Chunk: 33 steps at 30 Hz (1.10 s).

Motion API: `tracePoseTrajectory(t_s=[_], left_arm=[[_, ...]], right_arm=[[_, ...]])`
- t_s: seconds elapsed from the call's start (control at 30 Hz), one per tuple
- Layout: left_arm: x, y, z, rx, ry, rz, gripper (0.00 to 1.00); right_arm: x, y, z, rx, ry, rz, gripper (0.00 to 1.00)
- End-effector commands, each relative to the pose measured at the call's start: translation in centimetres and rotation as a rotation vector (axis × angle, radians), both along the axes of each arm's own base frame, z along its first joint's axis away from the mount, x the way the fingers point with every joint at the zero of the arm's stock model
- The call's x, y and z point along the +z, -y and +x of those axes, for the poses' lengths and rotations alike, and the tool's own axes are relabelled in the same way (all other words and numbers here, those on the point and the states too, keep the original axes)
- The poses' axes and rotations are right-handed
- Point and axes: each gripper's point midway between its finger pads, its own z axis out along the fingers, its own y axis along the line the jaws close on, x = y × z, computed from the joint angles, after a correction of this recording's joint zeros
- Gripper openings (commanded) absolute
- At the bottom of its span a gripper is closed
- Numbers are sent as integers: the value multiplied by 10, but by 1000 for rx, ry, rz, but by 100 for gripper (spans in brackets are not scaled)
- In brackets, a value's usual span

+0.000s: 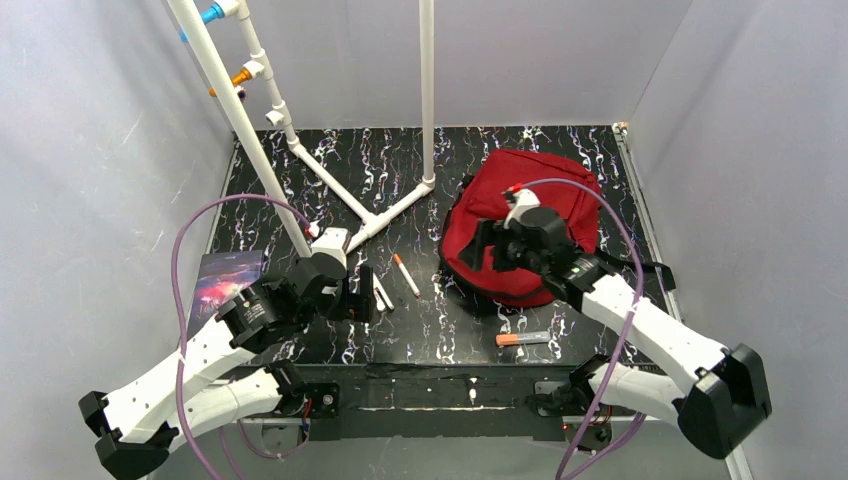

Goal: Pack the student bag
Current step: Move the book to the center of the board.

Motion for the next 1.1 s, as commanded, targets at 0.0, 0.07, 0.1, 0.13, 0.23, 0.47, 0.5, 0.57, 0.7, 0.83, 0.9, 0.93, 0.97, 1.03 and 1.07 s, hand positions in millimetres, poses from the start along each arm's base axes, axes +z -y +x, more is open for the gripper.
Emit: tracePoseTrajectory(t_s=[0.0, 0.07, 0.1, 0.13, 0.23, 0.47, 0.5, 0.57, 0.7, 0.83, 0.9, 0.93, 0.97, 1.03, 1.07], left_arm=[[-20, -11, -3, 129, -59, -2, 98], [-27, -6, -11, 97, -129, 20, 98], [-30, -2, -15, 83, -168, 29, 98], [-35, -1, -19, 89, -209, 41, 98], [-49, -19, -32, 259, -305, 63, 98], [-70, -55, -21, 519, -118, -162, 98], [-65, -58, -15, 473, -40, -165, 98], [-38, -63, 2, 429, 136, -205, 98], [20, -107, 14, 550, 347, -180, 98], [67, -152, 14, 665, 390, 167, 98], [73, -166, 17, 717, 379, 369, 98], [77, -174, 15, 770, 375, 399, 98], [78, -178, 16, 803, 372, 422, 98], [76, -187, 18, 849, 401, 460, 98], [73, -189, 22, 849, 429, 471, 98]], right_arm=[[35, -41, 6, 81, 104, -19, 95], [35, -42, 9, 74, 84, -66, 97], [31, -37, 8, 58, 52, -100, 98], [27, -33, 9, 39, 25, -131, 98], [15, -30, 6, 36, -52, -190, 98], [-6, -26, 28, -64, 15, -190, 98], [-14, -25, 30, -73, 18, -191, 98], [-23, -25, 31, -72, 23, -201, 98], [-1, -31, 37, -64, 68, -171, 98], [30, -34, 44, -33, 140, -185, 98], [31, -26, 47, -66, 165, -202, 98], [33, -22, 47, -83, 167, -203, 98], [35, -21, 45, -86, 166, -201, 98], [37, -22, 40, -63, 171, -186, 98], [35, -21, 39, -57, 171, -186, 98]])
